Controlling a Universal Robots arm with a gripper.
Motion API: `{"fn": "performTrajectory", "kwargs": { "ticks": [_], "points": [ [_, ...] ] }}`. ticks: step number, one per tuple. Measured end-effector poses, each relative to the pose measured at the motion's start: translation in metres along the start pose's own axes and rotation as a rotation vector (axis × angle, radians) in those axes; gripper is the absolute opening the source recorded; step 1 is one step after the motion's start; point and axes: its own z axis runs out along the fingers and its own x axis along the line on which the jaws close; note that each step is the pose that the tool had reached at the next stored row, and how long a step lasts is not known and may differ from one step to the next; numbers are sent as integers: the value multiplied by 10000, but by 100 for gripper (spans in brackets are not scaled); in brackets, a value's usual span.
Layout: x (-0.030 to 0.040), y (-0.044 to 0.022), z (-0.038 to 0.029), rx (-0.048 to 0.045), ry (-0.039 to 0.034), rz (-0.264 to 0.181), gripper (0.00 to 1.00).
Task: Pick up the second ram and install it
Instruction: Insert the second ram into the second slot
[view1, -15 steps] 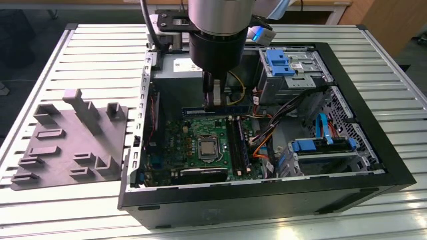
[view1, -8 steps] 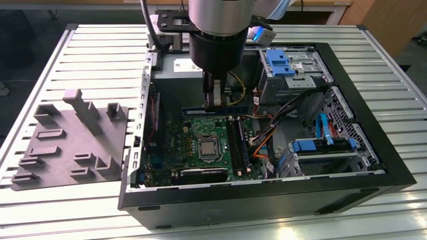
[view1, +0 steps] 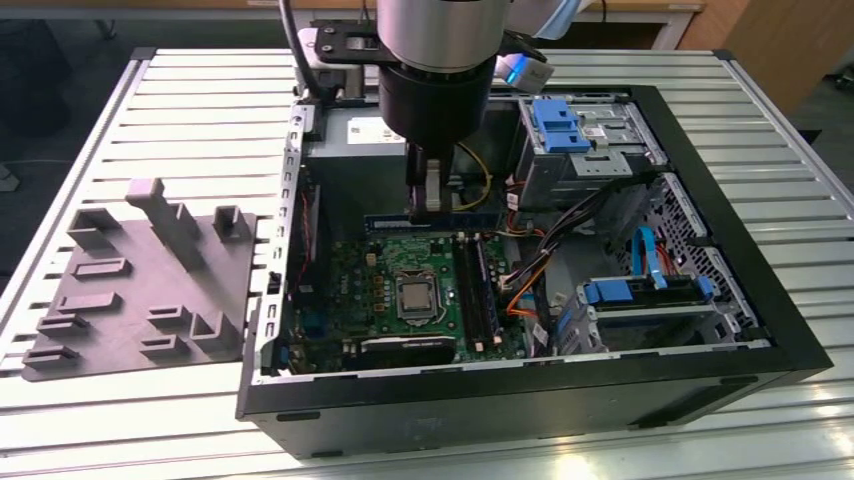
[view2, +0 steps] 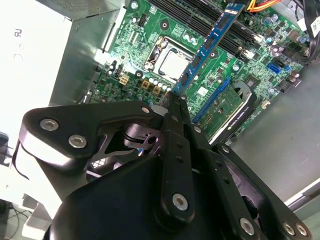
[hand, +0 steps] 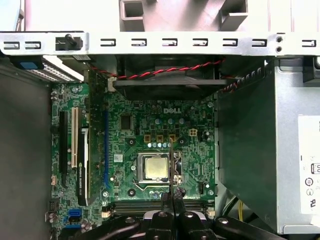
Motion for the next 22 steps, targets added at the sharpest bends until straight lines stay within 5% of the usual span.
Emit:
{"fn": "performTrajectory", "kwargs": {
  "ticks": [11,22],
  "points": [
    [0,0,2,21,-28,932,11],
    [0,0,7,55,-76,2527,11]
  ]
}}
